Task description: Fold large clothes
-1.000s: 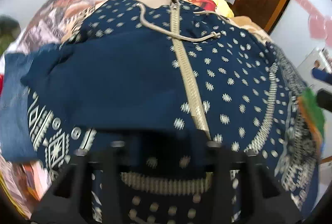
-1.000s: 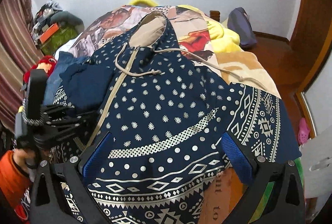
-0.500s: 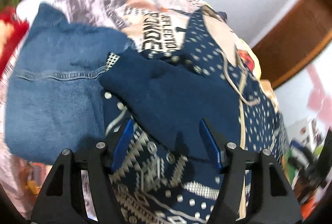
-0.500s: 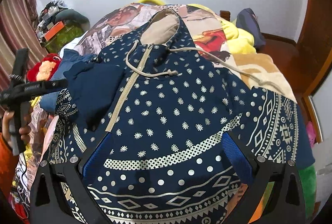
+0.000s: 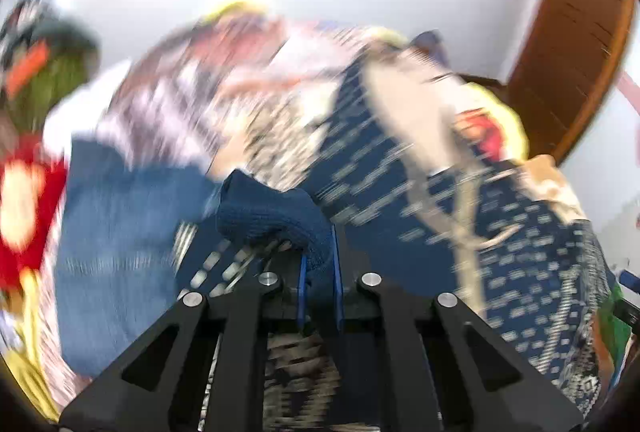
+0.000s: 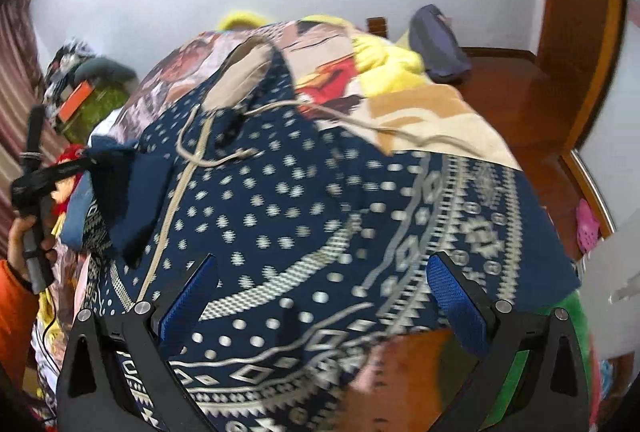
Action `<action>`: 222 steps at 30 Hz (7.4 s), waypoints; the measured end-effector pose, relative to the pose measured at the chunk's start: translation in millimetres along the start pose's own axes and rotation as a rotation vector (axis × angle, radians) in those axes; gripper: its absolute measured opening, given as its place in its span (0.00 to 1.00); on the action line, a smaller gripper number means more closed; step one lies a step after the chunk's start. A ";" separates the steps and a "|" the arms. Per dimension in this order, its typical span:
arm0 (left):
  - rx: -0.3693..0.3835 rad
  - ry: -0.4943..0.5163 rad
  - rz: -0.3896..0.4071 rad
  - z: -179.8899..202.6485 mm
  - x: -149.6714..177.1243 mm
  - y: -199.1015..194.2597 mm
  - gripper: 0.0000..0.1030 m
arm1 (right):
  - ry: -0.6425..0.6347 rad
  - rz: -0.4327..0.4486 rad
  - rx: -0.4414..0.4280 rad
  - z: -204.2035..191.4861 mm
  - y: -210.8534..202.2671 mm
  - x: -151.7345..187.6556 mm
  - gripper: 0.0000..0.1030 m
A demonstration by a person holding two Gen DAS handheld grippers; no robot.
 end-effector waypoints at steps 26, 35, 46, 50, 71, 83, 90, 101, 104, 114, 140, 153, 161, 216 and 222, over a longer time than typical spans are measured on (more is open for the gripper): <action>0.291 0.442 -0.349 254.3 179.8 10.7 0.35 | 0.228 -0.052 0.109 130.0 -63.4 89.6 1.00; 0.226 0.361 -0.181 181.4 132.7 -32.4 0.69 | 0.435 -0.049 -0.012 170.5 -43.3 90.0 1.00; -0.034 0.105 -0.143 20.2 94.1 2.4 0.71 | 0.720 -0.073 -0.139 213.2 30.2 84.7 0.90; -0.034 0.037 -0.138 -5.8 93.8 2.5 0.71 | 0.774 -0.087 -0.058 226.3 49.1 87.1 0.54; -0.008 0.131 0.054 -12.1 90.6 -94.5 0.71 | 0.255 0.252 -0.063 41.6 -68.6 -103.0 0.07; -0.068 0.138 0.056 -66.3 120.1 -132.6 0.71 | 0.043 -0.111 -0.145 -147.9 75.3 -52.6 0.07; -0.073 0.176 0.004 -62.7 144.9 -129.9 0.71 | -0.022 -0.230 -0.085 -151.0 74.7 7.9 0.08; 0.060 0.290 -0.029 50.1 122.6 -116.2 0.71 | -0.121 -0.149 -0.123 -103.2 -16.7 33.8 0.08; 0.106 0.355 -0.034 102.5 113.5 -105.2 0.72 | -0.086 -0.082 -0.038 -59.2 -43.5 27.6 0.08; 0.228 0.585 -0.171 275.2 133.8 -22.5 0.76 | 0.097 -0.028 0.174 89.1 -87.5 54.1 0.08; 0.333 0.290 0.036 232.3 5.3 -82.0 0.10 | 0.143 -0.089 0.070 76.7 -44.6 64.4 0.08; 0.142 0.108 0.093 11.7 -23.8 -92.2 0.10 | -0.030 -0.077 -0.005 -11.9 -6.1 -7.2 0.08; 0.061 -0.022 -0.100 -77.4 56.2 -22.7 0.10 | -0.273 -0.242 -0.013 -71.1 79.1 -3.9 0.08; -0.031 0.094 -0.145 -27.5 84.9 -5.8 0.66 | -0.226 -0.054 0.081 -3.3 20.1 -28.0 1.00; -0.034 0.084 -0.041 -18.4 15.8 -21.0 0.81 | -0.225 0.031 0.031 -30.0 17.9 -88.5 1.00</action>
Point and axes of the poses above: each gripper's, at about its wrist camera, not at the fingertips, and y roughly the way its jaws point, z to its right, x to its underside, the point moved 7 cm from there along y, roughly the way its jaws point, and after that the axes turned 12 degrees about -y, right-handed, at the moved point
